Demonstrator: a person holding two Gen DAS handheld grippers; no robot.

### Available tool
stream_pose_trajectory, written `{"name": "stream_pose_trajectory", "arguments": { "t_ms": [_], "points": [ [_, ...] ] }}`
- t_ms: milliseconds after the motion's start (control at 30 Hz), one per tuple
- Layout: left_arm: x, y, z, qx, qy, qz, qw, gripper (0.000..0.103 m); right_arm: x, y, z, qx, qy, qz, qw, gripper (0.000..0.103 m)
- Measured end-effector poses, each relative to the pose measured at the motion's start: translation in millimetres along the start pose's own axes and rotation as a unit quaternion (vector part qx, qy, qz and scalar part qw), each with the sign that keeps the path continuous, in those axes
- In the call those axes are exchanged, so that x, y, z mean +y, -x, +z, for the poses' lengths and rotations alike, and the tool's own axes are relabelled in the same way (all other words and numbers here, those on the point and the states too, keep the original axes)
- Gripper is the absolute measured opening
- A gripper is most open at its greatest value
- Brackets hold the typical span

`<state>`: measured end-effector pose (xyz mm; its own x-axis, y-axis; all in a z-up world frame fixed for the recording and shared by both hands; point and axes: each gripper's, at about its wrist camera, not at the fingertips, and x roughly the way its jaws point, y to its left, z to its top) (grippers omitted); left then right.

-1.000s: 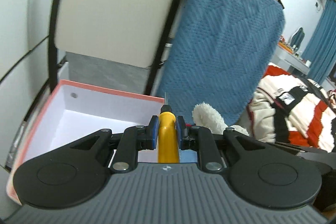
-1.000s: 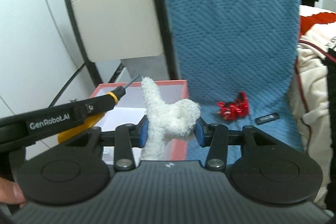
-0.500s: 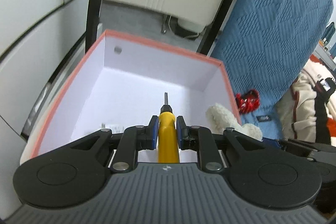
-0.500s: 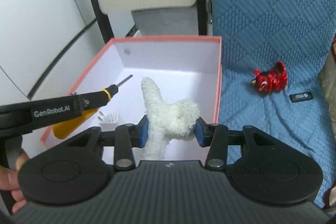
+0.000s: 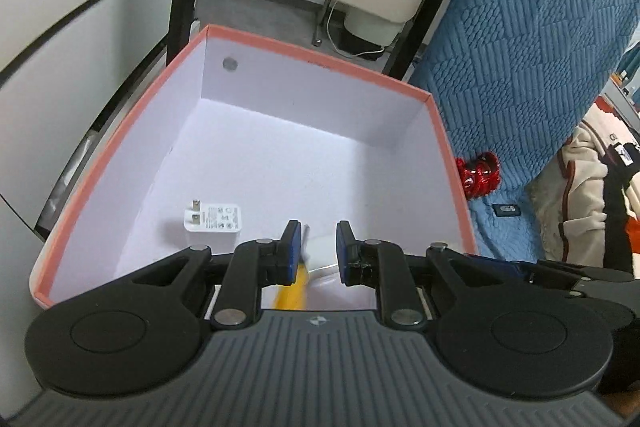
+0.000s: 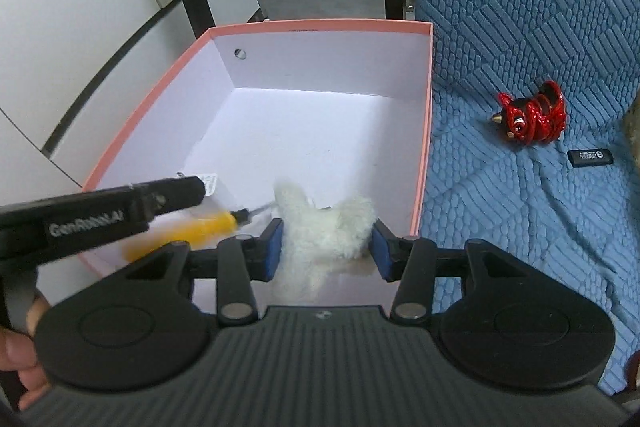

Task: Organize rigid objects
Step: 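Withdraw both open grippers from the box back toward the seat cushion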

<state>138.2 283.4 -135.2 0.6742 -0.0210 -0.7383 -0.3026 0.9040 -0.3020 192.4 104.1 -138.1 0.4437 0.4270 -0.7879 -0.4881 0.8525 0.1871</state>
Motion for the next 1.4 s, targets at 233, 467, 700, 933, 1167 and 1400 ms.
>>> {"name": "stream_pose_trajectory", "arguments": {
  "t_ms": [233, 467, 700, 933, 1167, 1400],
  "points": [
    [-19, 29, 8, -0.027, -0.014, -0.006, 0.9995, 0.021, -8, 29, 6, -0.025, -0.002, 0.023, 0.999, 0.062],
    [-49, 60, 9, -0.053, -0.035, -0.016, 0.9979, 0.022, -29, 67, 13, -0.061, -0.006, 0.006, 0.998, 0.072],
    [-86, 84, 1, -0.071, -0.049, -0.034, 0.9957, 0.022, -59, 110, 15, -0.095, -0.018, -0.007, 0.995, 0.072],
    [-124, 99, -9, -0.082, -0.066, -0.051, 0.9931, 0.023, -75, 149, 5, -0.127, -0.01, -0.015, 0.992, 0.072],
    [-154, 105, -30, -0.074, -0.071, -0.067, 0.9925, 0.023, -95, 180, -12, -0.143, -0.004, -0.029, 0.989, 0.072],
    [-189, 103, -50, -0.067, -0.091, -0.079, 0.9904, 0.023, -128, 207, -36, -0.147, -0.01, -0.044, 0.988, 0.072]
  ]
}}
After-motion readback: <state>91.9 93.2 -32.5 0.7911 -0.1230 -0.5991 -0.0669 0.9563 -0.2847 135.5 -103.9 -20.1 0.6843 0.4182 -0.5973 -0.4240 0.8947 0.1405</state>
